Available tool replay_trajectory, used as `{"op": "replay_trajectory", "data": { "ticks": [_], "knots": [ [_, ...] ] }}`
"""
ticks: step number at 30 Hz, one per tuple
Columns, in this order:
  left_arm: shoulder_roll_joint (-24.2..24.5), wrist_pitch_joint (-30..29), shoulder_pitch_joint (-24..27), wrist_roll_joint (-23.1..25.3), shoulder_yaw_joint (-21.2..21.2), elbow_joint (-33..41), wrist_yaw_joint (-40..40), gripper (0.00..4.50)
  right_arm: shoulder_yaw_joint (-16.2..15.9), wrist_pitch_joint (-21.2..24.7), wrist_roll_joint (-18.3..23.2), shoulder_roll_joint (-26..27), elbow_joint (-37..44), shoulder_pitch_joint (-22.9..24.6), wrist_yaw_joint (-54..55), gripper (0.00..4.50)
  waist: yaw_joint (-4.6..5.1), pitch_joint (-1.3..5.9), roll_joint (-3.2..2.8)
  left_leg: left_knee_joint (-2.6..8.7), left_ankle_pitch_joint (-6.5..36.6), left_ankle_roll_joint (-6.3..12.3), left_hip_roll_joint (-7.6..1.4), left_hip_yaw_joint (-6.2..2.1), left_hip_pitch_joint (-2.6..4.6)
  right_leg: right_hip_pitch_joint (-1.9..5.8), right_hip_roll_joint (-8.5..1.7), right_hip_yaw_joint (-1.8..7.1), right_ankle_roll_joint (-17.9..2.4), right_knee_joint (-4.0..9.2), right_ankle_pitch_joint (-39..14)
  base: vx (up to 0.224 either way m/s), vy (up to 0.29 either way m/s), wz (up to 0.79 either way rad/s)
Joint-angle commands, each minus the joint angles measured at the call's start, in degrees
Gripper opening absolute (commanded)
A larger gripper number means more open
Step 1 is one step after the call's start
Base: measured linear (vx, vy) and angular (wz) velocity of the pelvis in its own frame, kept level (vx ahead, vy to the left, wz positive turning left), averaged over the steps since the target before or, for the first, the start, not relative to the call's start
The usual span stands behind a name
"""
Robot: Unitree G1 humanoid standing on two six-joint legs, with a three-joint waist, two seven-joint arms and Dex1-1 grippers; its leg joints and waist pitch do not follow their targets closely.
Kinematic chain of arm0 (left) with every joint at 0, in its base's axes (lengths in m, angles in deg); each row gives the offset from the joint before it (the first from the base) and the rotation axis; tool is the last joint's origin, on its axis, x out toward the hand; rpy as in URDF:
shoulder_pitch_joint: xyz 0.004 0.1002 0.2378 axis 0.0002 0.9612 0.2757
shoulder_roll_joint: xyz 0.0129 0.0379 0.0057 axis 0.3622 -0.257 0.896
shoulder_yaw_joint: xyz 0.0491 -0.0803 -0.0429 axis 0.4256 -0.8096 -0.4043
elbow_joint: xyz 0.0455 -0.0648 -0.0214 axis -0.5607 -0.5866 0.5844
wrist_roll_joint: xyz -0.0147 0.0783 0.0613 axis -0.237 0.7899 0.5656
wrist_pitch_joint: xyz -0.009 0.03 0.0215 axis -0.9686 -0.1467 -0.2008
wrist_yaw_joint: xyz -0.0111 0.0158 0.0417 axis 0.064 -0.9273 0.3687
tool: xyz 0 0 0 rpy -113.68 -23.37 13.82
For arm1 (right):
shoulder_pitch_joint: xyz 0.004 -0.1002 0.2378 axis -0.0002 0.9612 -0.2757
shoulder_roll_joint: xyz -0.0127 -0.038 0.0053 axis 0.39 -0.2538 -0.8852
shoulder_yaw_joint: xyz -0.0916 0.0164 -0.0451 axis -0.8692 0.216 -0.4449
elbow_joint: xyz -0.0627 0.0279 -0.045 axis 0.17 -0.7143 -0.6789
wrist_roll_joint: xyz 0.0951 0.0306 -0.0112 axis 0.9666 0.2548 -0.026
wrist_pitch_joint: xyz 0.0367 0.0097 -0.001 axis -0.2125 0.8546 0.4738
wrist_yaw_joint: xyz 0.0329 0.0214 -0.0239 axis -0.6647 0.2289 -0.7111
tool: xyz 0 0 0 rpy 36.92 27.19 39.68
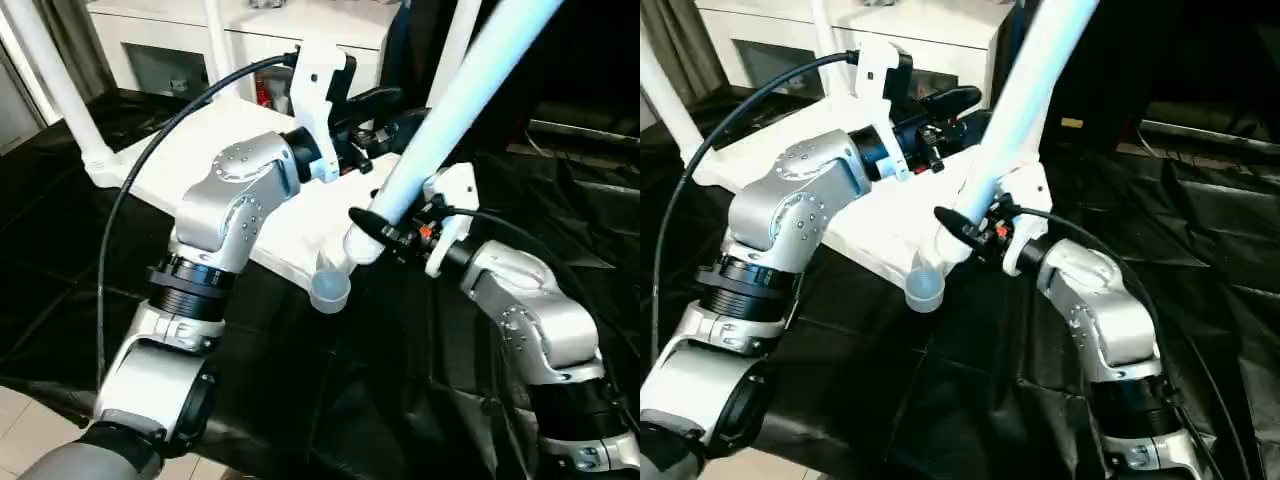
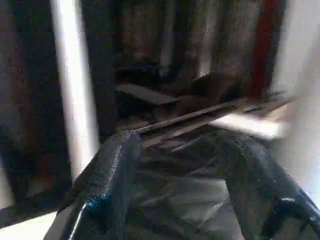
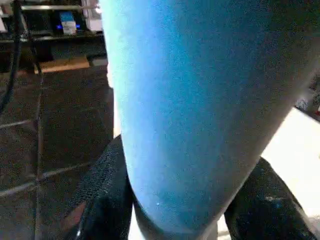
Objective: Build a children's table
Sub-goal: Pick table leg
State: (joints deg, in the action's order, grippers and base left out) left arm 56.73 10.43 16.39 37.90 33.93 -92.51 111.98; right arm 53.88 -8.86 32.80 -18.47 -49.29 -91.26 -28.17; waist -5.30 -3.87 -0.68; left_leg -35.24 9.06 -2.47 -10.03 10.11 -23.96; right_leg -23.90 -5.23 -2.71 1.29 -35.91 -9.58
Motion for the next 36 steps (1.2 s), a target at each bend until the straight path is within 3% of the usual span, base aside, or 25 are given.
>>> {"op": "replay_trajectory", "data": {
  "ticks": [1,4,7,10,13,14,16,17,20,21,25,26,27,29,33,36],
  "knots": [
    [2.45,1.97,-0.64,3.83,-0.94,-3.83,-2.55,2.88,0.52,-1.13,-0.37,-0.24,-0.40,-0.35,0.26,1.87,-0.16,4.42,0.38,4.94,19.31,-2.24,-2.14,-1.25,1.84,2.42,-2.77,1.67,-8.10,5.32,-21.50,0.000,0.000,0.00],
    [5.19,4.62,-0.91,7.17,-0.18,-6.23,-3.07,2.88,0.63,-1.25,-0.52,-0.32,-0.61,-0.34,0.33,1.87,-0.06,4.58,0.23,4.96,18.45,-2.56,-2.23,-1.33,1.86,2.28,-2.80,1.73,-7.19,5.30,-21.24,0.000,0.000,0.00],
    [6.50,3.87,-1.01,6.70,-1.86,-6.97,-3.06,2.88,0.27,-1.27,-1.00,-0.43,-0.74,-0.05,0.45,1.87,-0.18,4.83,-0.04,4.86,16.98,-2.52,-2.39,-1.18,2.06,2.22,-2.75,1.77,-9.99,4.56,-15.54,0.000,0.000,0.00],
    [8.27,2.05,-0.33,6.76,-1.66,-7.54,-1.13,2.88,0.16,-0.78,-1.86,-0.71,-1.38,0.04,1.40,1.87,-0.33,4.82,0.24,4.76,15.18,-1.69,-2.31,-0.99,1.88,2.43,-2.78,1.78,-11.43,4.25,-13.14,0.000,0.000,0.00],
    [12.17,5.49,1.48,12.08,3.35,-10.23,2.85,2.88,0.38,-0.06,-2.42,-1.42,-2.11,-0.08,1.80,1.87,-0.32,4.75,0.42,4.78,14.62,-1.15,-2.20,-0.98,1.76,2.43,-2.76,1.84,-10.77,4.48,-13.84,0.000,0.000,0.00],
    [15.56,9.93,3.26,16.44,7.78,-12.14,7.55,2.88,0.71,0.41,-2.71,-2.21,-2.61,-0.22,1.77,1.87,-0.47,4.78,0.49,4.84,14.65,-1.39,-2.26,-1.04,1.81,2.45,-2.90,1.90,-10.03,4.48,-14.96,0.000,0.000,0.00],
    [16.69,11.25,4.08,17.08,9.06,-12.53,10.61,3.15,1.03,0.82,-2.58,-2.55,-2.73,-0.30,1.69,1.87,-0.22,4.73,0.15,5.03,15.26,-2.13,-2.39,-0.98,1.99,2.25,-2.88,2.01,-9.27,4.47,-16.08,0.000,0.000,0.00],
    [17.53,12.53,4.83,17.31,10.05,-12.56,13.38,3.15,1.22,0.88,-2.59,-2.86,-2.83,-0.30,1.57,1.87,-0.19,4.77,0.52,5.05,15.24,-2.13,-2.45,-0.97,2.11,2.19,-2.97,2.01,-9.52,4.55,-15.92,0.000,0.000,0.00],
    [20.21,16.38,6.97,17.96,13.64,-13.25,23.37,3.26,1.61,0.92,-2.76,-3.51,-2.70,0.05,1.54,1.87,-0.13,4.64,0.41,5.17,16.00,-2.38,-2.53,-0.90,2.11,2.00,-3.10,2.06,-10.51,4.51,-15.85,0.000,0.000,0.00],
    [20.74,18.70,7.23,18.70,14.80,-14.82,25.90,3.39,1.68,1.09,-2.73,-3.64,-2.34,0.33,1.58,1.87,-0.14,4.66,0.07,5.16,16.94,-2.73,-2.59,-0.87,2.33,1.80,-3.08,2.11,-10.68,4.42,-16.02,0.000,0.000,0.00],
    [21.58,21.32,6.96,20.19,17.15,-17.93,29.98,3.64,2.04,1.75,-2.25,-3.69,-1.36,0.93,1.88,1.87,-0.04,4.47,0.26,5.34,19.09,-3.42,-2.58,-0.93,2.33,1.89,-3.29,2.17,-10.48,4.47,-18.11,0.000,0.000,0.00],
    [22.17,22.47,6.09,21.80,18.97,-20.65,32.61,3.72,2.30,2.25,-2.05,-4.02,-0.53,1.63,2.09,1.87,-0.09,4.50,-0.18,5.31,19.36,-3.54,-2.58,-0.97,2.49,1.76,-3.33,2.20,-10.36,4.60,-18.56,0.000,0.000,0.00],
    [22.16,23.49,5.53,22.73,19.68,-22.23,33.50,3.97,2.46,2.57,-1.95,-4.21,-0.14,1.95,2.18,1.87,-0.07,4.44,-0.04,5.34,19.77,-3.57,-2.60,-0.88,2.62,1.61,-3.25,2.26,-10.06,4.88,-18.99,0.000,0.000,0.00],
    [21.58,25.50,4.46,24.15,20.19,-25.29,33.88,4.03,2.72,3.11,-1.79,-4.48,0.55,2.51,2.37,1.87,0.06,4.53,-0.05,5.39,19.98,-4.00,-2.56,-1.05,2.36,1.98,-3.37,2.25,-10.17,4.59,-18.52,0.000,0.000,0.00],
    [18.75,29.79,1.52,26.85,19.96,-33.10,28.98,4.19,3.03,3.63,-1.63,-4.73,1.35,3.17,2.57,1.87,0.11,4.58,-0.06,5.13,21.20,-3.98,-2.52,-0.96,2.71,1.82,-3.38,2.23,-10.77,4.91,-18.61,0.000,0.000,0.00],
    [16.65,31.83,-0.21,27.75,19.14,-37.75,24.07,4.27,3.11,3.99,-1.63,-4.69,1.93,3.52,2.80,1.87,0.07,4.67,-0.10,5.10,19.62,-3.24,-2.54,-1.08,2.40,2.19,-3.40,2.14,-11.31,4.69,-17.05,0.000,0.000,0.00]
  ]
}}
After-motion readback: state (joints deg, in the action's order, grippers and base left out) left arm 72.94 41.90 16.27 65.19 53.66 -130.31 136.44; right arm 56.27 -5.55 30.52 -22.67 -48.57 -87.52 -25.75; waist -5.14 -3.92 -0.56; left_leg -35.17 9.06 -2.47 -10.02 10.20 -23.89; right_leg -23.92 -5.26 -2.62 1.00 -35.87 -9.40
